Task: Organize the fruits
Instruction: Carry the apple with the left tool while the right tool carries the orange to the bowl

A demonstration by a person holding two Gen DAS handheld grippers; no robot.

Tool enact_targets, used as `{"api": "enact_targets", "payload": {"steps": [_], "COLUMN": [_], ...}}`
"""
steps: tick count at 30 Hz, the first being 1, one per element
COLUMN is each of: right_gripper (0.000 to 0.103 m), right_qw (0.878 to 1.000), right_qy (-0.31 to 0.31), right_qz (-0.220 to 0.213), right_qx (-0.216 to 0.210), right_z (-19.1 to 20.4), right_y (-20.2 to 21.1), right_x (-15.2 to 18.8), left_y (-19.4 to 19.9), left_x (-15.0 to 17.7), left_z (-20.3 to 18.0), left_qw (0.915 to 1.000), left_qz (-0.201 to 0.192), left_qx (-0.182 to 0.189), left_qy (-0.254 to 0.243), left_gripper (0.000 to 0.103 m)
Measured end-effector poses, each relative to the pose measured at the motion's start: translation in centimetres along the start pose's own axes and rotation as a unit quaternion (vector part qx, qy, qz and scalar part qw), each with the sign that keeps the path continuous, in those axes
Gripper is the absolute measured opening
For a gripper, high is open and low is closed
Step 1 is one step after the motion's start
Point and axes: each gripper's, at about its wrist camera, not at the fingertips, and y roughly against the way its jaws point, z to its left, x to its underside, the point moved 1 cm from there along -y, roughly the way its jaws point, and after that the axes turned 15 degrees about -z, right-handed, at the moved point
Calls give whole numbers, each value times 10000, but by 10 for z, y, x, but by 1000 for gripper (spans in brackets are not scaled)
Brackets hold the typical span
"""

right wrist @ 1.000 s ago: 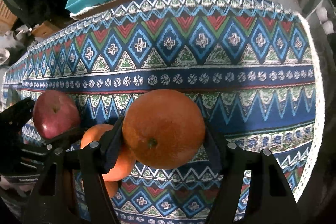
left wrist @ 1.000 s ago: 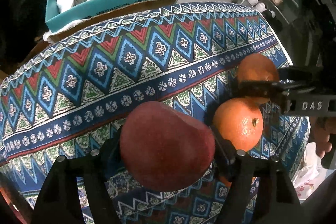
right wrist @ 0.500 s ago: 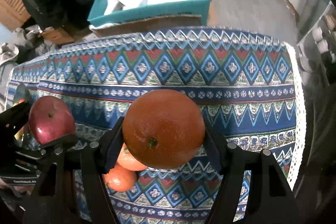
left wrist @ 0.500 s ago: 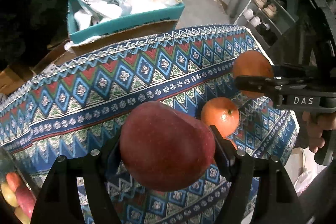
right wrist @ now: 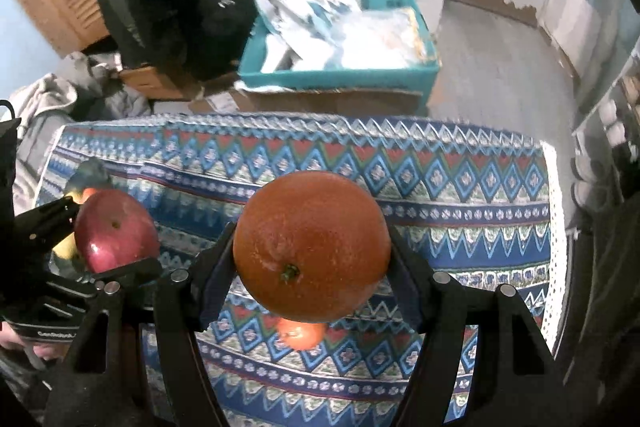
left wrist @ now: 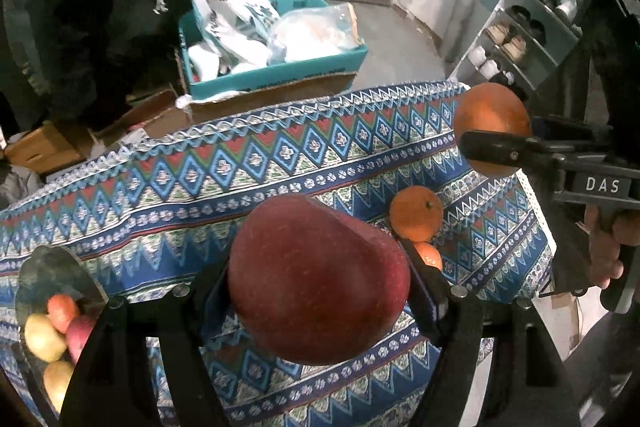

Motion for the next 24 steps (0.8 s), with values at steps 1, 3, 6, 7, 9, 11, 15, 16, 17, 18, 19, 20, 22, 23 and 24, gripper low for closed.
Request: {"api": "enact_targets", "payload": {"steps": [1,3,6,7,9,11,15,16,17,18,19,20,22,23,24], "right_gripper": [70,70,70,70,70,70,70,70,70,70,70,70,70,70,70], "right_qw": [10000,9998,9994,9992,9988,9983,9973,9969,9965,9962,9958,9952,9938,9932,9927], "right_qy": [10,19,21,41,120,204,256,288,320,335,351,366,419,454,506], "right_qz": [-53,-123,-185,-191,-202,-211,-208,-209,-206,-211,-219,-215,-157,-127,-100], "right_qx": [-50,-144,-293,-344,-425,-496,-654,-700,-741,-770,-816,-876,-1020,-1065,-1087], "right_z": [5,13,26,31,42,53,71,77,84,86,91,97,108,113,119], "right_y": [4,9,15,16,17,19,20,20,20,20,19,18,15,14,12], "right_x": [-2,-5,-7,-7,-6,-6,-6,-7,-7,-7,-7,-7,-6,-5,-4], "left_y": [3,13,28,31,40,48,63,66,69,72,76,79,87,90,95], "left_x": [-1,-1,1,2,5,8,16,19,21,24,27,29,35,38,41], "left_z": [1,6,13,14,19,25,41,44,49,54,60,66,78,83,89], "left_qw": [10000,9999,9997,9996,9994,9992,9986,9984,9983,9980,9977,9974,9964,9959,9953], "left_qz": [-16,-54,-142,-165,-221,-248,-266,-269,-264,-259,-260,-263,-278,-285,-298], "left_qx": [-7,-13,-61,-78,-147,-204,-276,-294,-326,-372,-424,-458,-539,-579,-634], "left_qy": [41,137,210,217,214,234,370,390,409,429,464,500,593,627,667], "left_gripper": [77,77,77,77,77,77,77,77,77,77,77,77,77,77,77]}}
